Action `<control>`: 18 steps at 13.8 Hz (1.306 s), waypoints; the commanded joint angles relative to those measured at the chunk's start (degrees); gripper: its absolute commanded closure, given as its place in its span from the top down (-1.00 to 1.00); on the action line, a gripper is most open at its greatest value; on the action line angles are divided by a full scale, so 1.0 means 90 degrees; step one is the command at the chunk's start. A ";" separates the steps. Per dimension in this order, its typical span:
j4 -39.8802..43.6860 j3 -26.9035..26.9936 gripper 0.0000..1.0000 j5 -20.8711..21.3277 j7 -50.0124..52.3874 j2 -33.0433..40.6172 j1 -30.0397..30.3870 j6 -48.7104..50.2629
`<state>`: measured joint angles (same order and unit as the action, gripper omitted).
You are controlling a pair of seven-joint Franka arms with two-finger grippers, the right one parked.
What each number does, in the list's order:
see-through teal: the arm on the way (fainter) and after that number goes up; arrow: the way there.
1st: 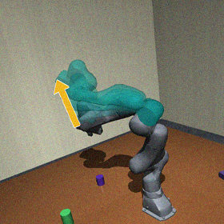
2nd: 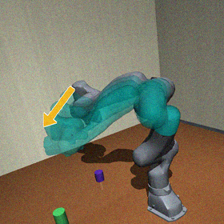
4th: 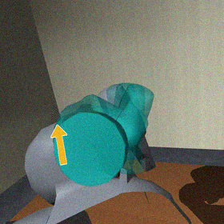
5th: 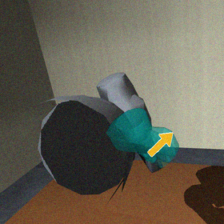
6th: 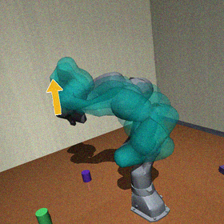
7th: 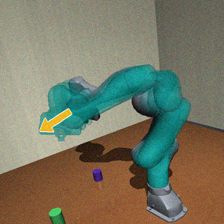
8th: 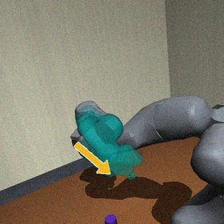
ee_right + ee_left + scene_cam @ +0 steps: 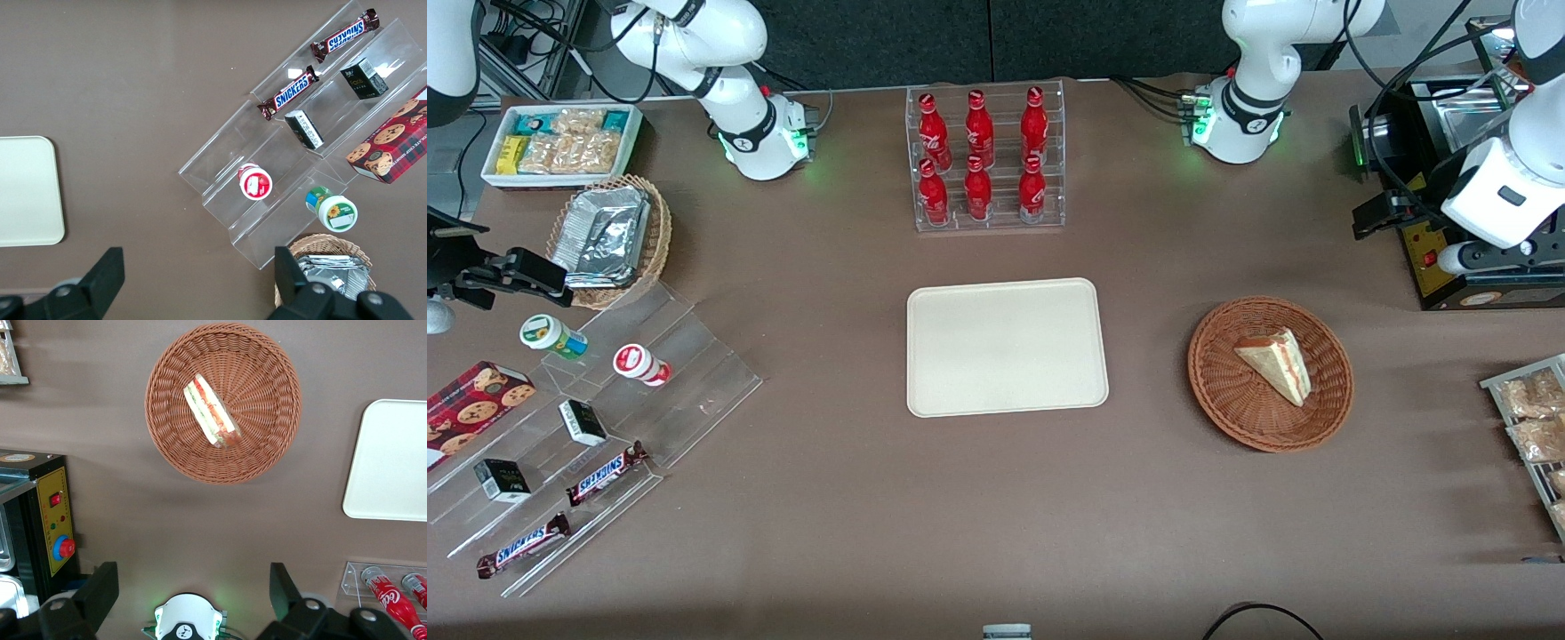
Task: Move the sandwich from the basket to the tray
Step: 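Move the left gripper toward the sandwich in the wicker basket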
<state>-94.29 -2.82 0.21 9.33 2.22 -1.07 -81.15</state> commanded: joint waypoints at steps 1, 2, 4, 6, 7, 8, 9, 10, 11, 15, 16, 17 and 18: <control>0.0028 -0.0019 1.00 0.0084 -0.0002 0.0046 -0.0008 0.0207; -0.0040 -0.0019 1.00 0.0093 -0.0021 0.0066 -0.0008 0.0198; -0.0157 -0.0009 1.00 0.0036 -0.0070 0.0027 0.0001 0.0139; -0.0634 -0.0009 1.00 0.0025 -0.0070 0.0046 0.0001 -0.0035; -0.0878 0.0000 1.00 0.0025 -0.0051 0.0046 0.0001 -0.0259; -0.1045 0.0000 1.00 0.0035 -0.0002 0.0046 0.0001 -0.0503; -0.1269 0.0000 1.00 0.0045 0.0027 0.0037 0.0001 -0.0776; -0.1494 0.0000 1.00 0.0054 0.0057 0.0037 0.0001 -0.1059; -0.1747 0.0000 1.00 0.0064 0.0221 0.0037 0.0001 -0.1371; -0.2588 0.0000 1.00 0.0074 0.1596 0.0007 0.0001 -0.2670; -0.2793 0.0000 1.00 0.0074 0.1861 -0.0002 0.0001 -0.3011; -0.2969 0.0000 1.00 0.0074 0.2057 -0.0012 0.0001 -0.3305; -0.3145 0.0000 1.00 0.0074 0.2281 -0.0041 0.0001 -0.3598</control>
<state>-119.24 -2.75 0.23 25.57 1.17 -1.00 -109.09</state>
